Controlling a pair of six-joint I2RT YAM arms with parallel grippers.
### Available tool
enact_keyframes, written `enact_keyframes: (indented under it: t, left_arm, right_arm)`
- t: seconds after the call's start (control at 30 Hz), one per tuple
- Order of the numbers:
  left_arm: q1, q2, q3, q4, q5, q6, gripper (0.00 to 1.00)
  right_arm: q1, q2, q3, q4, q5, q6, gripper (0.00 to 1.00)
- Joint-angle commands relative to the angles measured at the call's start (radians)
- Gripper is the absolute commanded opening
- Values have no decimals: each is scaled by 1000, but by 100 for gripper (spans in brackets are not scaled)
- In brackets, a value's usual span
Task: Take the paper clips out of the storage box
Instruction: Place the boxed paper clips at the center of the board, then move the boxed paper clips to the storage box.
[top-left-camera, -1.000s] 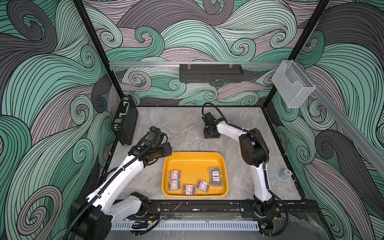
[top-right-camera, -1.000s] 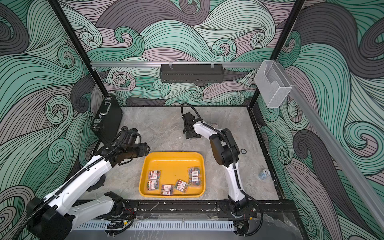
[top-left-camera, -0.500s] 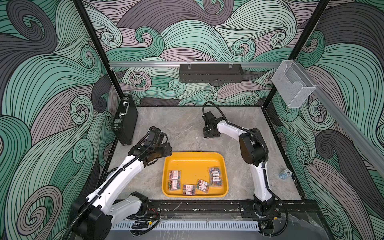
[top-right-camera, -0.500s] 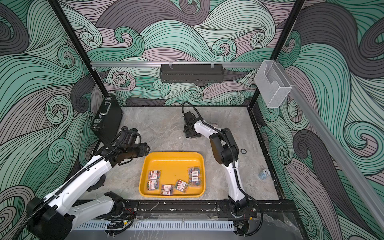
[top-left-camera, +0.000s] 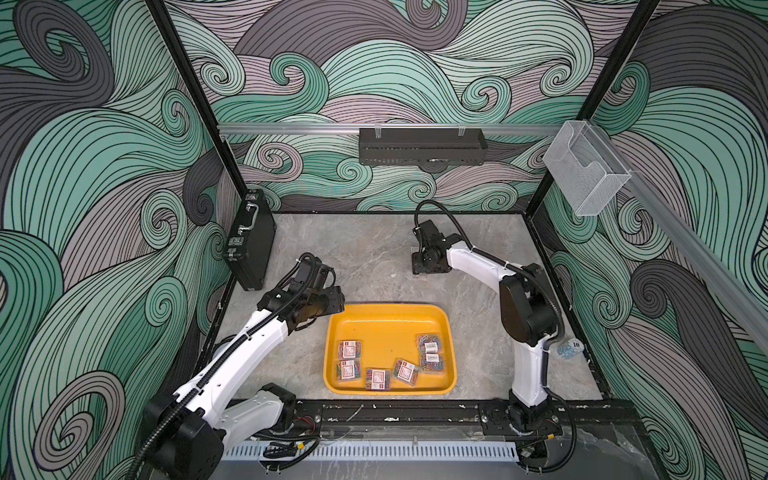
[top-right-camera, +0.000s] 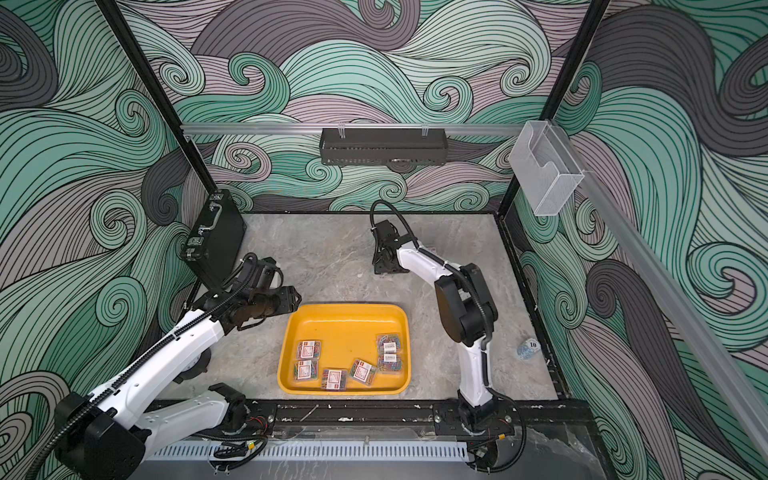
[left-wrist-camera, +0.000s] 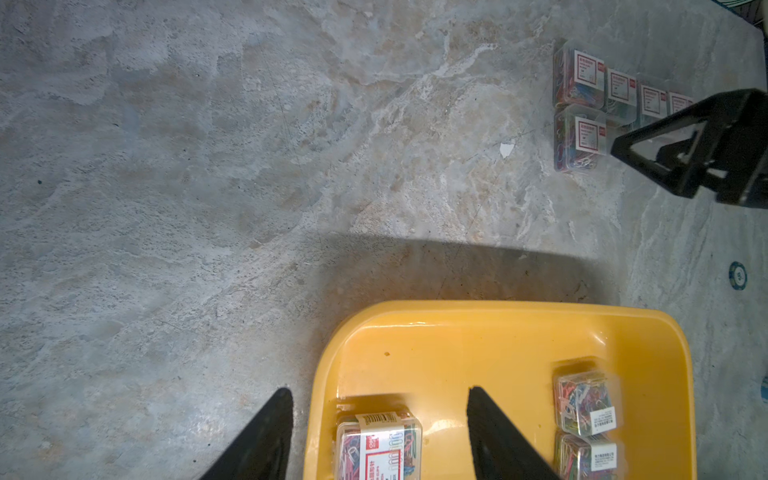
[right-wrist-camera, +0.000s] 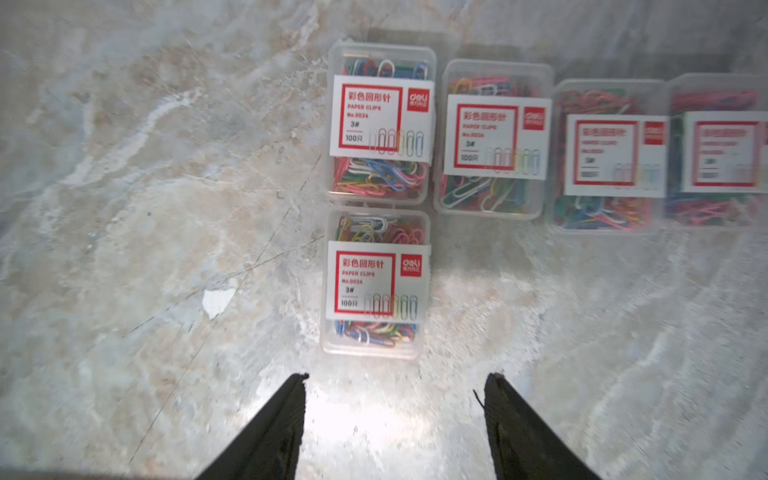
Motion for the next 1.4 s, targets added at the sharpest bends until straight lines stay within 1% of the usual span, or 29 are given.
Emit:
enact_keyframes:
  t: [0.0, 0.13, 0.23, 0.3, 0.4, 0.47, 0.6, 0.8, 0.9, 1.17, 1.37]
  left_arm:
    - [-12, -28, -7, -52, 16, -31, 65]
    - [-59, -81, -52, -64, 5, -91, 65]
    - [-106, -100, -81, -60, -10, -129, 65]
    - [-148, -96, -80, -77, -57, -160, 65]
    - [-217, -65, -62, -91, -124, -195, 65]
    - [-260, -39, -50, -88, -154, -216, 65]
    - [-343, 11, -35, -100, -235, -296, 65]
    - [-436, 80, -27, -123, -324, -385, 66]
    - [-468, 134, -17, -149, -349, -427, 67]
    - [-530, 239, -24, -163, -377, -549, 69]
    - [-535, 321, -24, -174, -367, -592, 69]
  right_arm:
    - [3, -86, -52, 15, 30, -17, 69]
    - [23, -180, -116, 22, 15, -56, 69]
    - [44, -222, -147, 15, 26, -78, 69]
    - [52, -244, -162, 5, 31, -83, 69]
    - [61, -274, -189, 6, 41, -79, 69]
    - [62, -291, -212, 11, 39, -55, 69]
    - [72, -327, -277, 61, 21, -6, 69]
    - [75, -344, -277, 38, 28, -4, 68]
    - [75, -357, -287, 39, 29, -3, 70]
    - [75, -369, -292, 38, 32, -6, 69]
    - [75, -374, -298, 40, 36, -9, 69]
